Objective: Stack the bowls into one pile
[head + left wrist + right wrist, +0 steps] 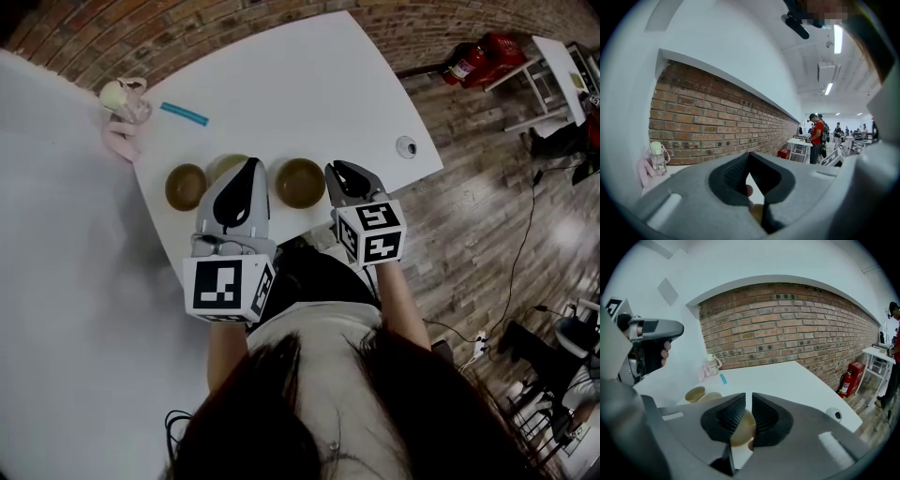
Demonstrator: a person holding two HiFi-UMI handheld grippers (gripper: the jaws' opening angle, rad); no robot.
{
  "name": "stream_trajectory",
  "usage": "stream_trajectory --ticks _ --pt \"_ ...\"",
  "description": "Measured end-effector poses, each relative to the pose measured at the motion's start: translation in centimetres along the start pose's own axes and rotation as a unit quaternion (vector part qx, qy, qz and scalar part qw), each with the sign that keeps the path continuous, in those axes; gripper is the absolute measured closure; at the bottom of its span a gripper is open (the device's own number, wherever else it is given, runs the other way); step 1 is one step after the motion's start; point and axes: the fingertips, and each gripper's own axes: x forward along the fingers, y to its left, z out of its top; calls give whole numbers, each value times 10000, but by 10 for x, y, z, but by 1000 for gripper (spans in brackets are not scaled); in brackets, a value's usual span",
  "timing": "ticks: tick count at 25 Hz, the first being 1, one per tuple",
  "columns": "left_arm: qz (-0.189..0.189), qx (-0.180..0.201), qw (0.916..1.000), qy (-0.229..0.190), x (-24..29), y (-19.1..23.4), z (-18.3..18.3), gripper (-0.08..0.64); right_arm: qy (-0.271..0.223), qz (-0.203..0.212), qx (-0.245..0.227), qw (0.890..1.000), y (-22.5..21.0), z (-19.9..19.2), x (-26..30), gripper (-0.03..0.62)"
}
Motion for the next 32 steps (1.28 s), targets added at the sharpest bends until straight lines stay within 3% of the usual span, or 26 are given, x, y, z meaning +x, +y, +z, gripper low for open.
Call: stream_trajectory --ticks 32 --pt "124 -108 9989 449 20 15 -34 560 902 199 418 9948 -13 -68 45 520"
